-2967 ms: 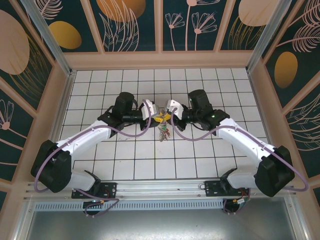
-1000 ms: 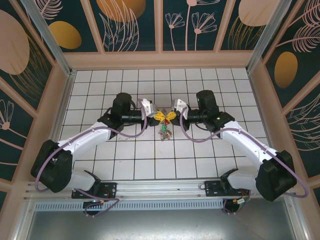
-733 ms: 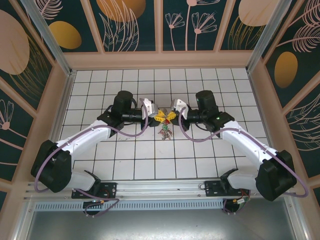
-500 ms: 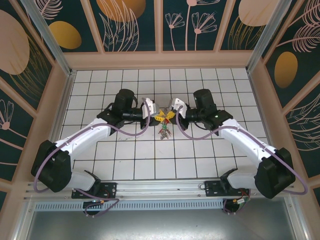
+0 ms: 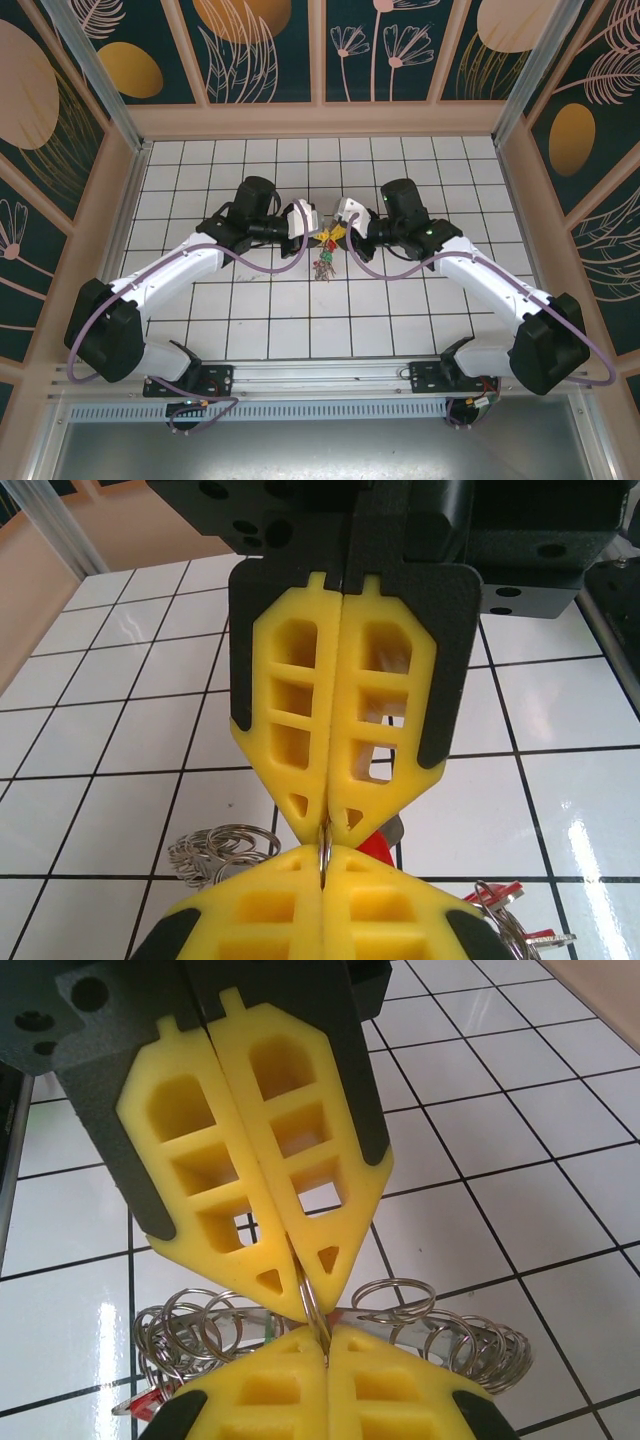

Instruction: Put the keys on the keyring

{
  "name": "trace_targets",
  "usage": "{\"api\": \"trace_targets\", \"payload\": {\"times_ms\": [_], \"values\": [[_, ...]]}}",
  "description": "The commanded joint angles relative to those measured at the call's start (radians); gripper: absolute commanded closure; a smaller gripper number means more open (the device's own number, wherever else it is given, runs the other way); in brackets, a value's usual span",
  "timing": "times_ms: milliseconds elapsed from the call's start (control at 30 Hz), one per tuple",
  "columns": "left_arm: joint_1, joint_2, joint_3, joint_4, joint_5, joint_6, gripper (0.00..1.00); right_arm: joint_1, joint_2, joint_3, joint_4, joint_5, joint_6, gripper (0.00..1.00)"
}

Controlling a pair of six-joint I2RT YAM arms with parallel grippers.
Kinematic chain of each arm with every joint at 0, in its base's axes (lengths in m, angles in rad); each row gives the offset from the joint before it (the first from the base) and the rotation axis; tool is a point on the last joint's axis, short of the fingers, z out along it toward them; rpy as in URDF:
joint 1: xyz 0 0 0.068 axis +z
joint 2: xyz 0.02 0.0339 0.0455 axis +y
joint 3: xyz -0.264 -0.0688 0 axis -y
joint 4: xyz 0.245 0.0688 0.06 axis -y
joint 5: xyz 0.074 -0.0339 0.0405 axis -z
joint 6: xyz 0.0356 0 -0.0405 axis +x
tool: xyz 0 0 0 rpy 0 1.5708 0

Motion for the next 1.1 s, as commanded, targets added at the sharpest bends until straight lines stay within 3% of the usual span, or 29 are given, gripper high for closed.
{"api": "trace_targets", "payload": {"times_ms": [0, 133, 433, 567, 667, 833, 1067], "values": [[-0.005, -0.024, -0.018, 0.057, 0.044, -0.029, 1.00, 0.004, -0.016, 0.002, 0.036, 0.008, -0.025, 0.99], [0.003, -0.040, -0.070, 0.196, 0.132, -0.122, 1.00, 0.005, -0.023, -0.023, 0.066, -0.012, -0.028, 0.92], [0.023, -0.045, -0.121, 0.371, 0.260, -0.244, 1.00, -0.009, -0.036, -0.039, 0.111, -0.056, -0.026, 0.88], [0.027, -0.046, -0.130, 0.398, 0.274, -0.264, 1.00, -0.019, -0.047, -0.053, 0.131, -0.069, -0.018, 1.00], [0.028, -0.050, -0.119, 0.344, 0.242, -0.225, 1.00, -0.020, -0.049, -0.048, 0.117, -0.057, -0.016, 1.00], [0.027, -0.039, -0.046, 0.092, 0.138, -0.075, 0.82, -0.020, -0.040, -0.025, 0.080, -0.045, -0.023, 1.00], [0.027, -0.013, 0.054, -0.100, 0.066, 0.030, 0.74, -0.016, -0.016, 0.007, 0.052, -0.039, -0.017, 1.00]]}}
